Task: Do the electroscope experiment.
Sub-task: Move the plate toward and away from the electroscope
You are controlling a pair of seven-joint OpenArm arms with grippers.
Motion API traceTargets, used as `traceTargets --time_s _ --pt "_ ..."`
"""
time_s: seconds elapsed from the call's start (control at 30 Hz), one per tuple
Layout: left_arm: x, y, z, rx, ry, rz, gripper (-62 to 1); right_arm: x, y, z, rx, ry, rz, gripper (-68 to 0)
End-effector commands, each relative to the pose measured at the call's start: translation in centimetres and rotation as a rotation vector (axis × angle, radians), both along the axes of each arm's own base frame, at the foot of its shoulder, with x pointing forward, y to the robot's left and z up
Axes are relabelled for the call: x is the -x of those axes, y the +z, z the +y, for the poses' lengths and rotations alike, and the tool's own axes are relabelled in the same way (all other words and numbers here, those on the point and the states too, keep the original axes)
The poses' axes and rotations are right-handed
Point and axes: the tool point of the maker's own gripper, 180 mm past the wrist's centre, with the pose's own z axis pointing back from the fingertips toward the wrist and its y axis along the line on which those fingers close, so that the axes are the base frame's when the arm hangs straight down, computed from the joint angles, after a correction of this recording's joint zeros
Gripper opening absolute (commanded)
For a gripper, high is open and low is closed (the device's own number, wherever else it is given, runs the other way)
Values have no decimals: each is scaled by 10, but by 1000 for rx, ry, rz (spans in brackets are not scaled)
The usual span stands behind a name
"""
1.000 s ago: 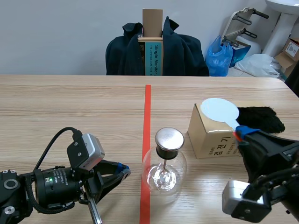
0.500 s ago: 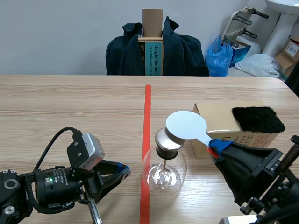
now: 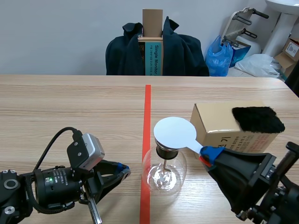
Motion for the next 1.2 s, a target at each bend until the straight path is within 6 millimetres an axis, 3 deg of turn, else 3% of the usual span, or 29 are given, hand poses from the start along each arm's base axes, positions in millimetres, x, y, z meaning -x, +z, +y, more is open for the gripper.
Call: traceTargets --time_s 0.0,0.67,1.17 --pt "-3 9 -3 37 9 -15 -585 -6 11 -2 3 1 -46 -667" --pt "-3 9 -3 37 9 -15 -585 -9 11 -4 3 -21 -47 -667" --pt "-3 9 -3 37 9 -15 -585 -43 13 -43 7 -307 -59 -667"
